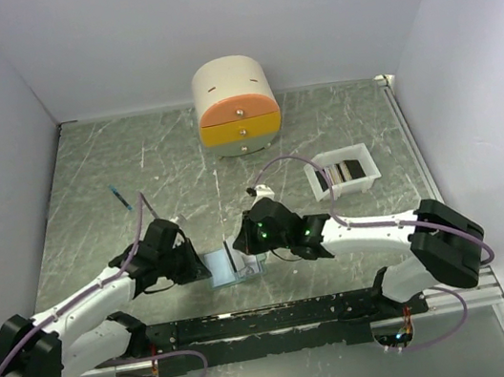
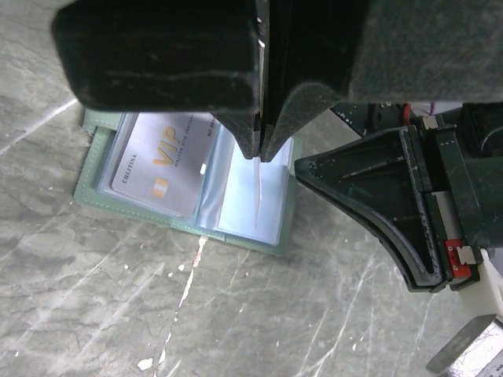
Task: Put the credit cards into the card holder
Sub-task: Insert the credit card into the card holder.
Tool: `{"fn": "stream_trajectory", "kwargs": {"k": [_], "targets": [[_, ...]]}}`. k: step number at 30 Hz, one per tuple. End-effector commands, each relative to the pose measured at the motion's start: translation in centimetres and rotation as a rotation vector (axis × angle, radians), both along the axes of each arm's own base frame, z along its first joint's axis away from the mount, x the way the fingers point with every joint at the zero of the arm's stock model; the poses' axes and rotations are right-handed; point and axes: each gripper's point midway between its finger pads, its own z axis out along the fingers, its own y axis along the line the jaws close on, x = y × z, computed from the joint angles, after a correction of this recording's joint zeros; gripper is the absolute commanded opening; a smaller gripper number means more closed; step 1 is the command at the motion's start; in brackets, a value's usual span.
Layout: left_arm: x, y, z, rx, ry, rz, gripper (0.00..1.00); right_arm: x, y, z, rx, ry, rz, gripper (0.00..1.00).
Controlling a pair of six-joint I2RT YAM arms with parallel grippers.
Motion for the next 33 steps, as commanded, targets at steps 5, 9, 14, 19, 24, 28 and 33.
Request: {"fn": "stream_trajectory", "kwargs": {"k": [5, 9, 14, 19, 24, 28, 33], "targets": [[0.8, 0.3, -0.6, 0.027, -0.007, 0.026, 0.19, 0.3, -0.2, -1.4, 0.007, 0.02, -0.041, 0.0], [0.8, 0.9, -1.1, 0.064, 0.002, 0.051, 0.18, 0.6, -0.6, -1.4, 0.038, 0.03, -0.053, 0.0], [1.0, 1.2, -1.4, 0.078, -0.006, 0.062, 0.18, 0.9, -0.9, -1.5, 0.04, 0.036, -0.059, 0.0], [0.6, 1.1, -2.0, 0.081, 0.009, 0.038, 0.2, 0.5, -0.8, -2.1, 0.065, 0.062, -0.05, 0.0], [0.8, 1.5, -2.3, 0.107, 0.014, 0.053, 0.2, 0.5, -0.9, -2.9, 0.071, 0.087, -0.055, 0.0], [0.8, 1.8, -2.4, 0.127, 0.017, 0.062, 0.19, 0.5, -1.1, -3.1, 0.092, 0.103, -0.059, 0.0], [0.8, 1.8, -2.4, 0.127, 0.018, 0.064, 0.19, 0.3, -1.0, -3.4, 0.105, 0.117, -0.046, 0.0]]}}
